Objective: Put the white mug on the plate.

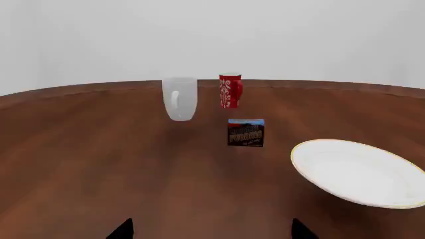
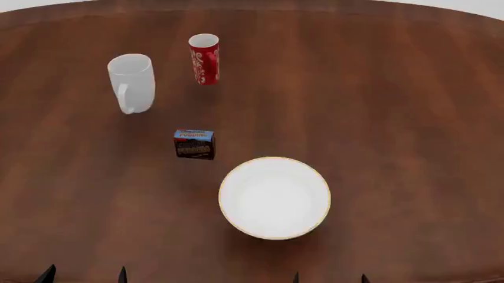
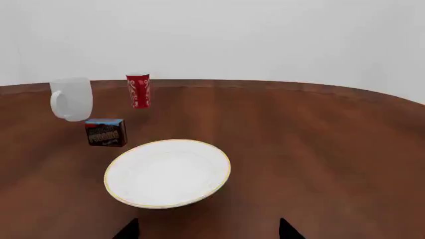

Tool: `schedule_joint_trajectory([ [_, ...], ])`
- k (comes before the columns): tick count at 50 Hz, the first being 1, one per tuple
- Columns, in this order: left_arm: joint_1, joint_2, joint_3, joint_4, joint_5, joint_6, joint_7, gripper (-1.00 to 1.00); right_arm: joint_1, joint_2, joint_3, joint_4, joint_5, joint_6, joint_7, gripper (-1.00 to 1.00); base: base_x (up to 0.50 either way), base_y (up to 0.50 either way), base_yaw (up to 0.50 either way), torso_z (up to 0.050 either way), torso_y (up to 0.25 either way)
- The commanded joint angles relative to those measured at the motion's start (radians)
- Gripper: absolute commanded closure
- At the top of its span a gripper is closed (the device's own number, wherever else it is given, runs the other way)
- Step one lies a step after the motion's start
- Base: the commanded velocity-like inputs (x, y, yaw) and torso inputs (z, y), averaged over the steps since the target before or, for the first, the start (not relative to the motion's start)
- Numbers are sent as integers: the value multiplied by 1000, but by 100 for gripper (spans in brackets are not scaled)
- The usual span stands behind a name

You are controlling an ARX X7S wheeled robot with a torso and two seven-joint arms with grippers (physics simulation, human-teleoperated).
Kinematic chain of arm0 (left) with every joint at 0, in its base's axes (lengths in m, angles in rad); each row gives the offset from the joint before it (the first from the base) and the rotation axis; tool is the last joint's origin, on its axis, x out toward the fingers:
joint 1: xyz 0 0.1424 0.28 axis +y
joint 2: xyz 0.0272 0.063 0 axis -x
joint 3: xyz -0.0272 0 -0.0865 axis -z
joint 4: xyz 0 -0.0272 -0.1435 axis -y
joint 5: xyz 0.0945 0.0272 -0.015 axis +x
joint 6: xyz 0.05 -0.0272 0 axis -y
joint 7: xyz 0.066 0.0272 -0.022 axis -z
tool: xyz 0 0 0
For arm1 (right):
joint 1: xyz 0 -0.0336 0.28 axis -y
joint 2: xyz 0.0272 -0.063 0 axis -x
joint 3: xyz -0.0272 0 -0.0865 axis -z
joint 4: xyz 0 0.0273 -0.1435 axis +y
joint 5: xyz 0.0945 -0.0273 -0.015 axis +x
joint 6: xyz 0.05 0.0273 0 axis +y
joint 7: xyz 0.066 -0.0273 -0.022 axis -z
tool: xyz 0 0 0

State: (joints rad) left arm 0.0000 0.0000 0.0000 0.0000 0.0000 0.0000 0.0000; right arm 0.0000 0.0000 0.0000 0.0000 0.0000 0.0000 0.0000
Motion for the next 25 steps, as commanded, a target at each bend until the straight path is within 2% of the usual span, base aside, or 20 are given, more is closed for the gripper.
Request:
schedule_joint_trajectory([
  [1, -3, -10, 10, -8, -10, 5, -10, -100, 4, 19, -24, 10, 19, -7, 23, -100, 0, 0, 0, 0, 0],
  [17, -15, -71, 63, 8, -18, -18, -39, -100, 61, 49, -99, 5, 37, 91, 106, -100, 0, 0, 0, 0, 0],
  [20, -22, -83, 71, 55, -10, -52, -43, -100, 76, 54, -87, -30, 59, 132, 116, -100, 0, 0, 0, 0, 0],
  [25, -87, -123, 98, 238, 21, -225, -24, -100, 146, 89, -81, -218, 51, 281, 137, -100, 0, 0, 0, 0, 0],
])
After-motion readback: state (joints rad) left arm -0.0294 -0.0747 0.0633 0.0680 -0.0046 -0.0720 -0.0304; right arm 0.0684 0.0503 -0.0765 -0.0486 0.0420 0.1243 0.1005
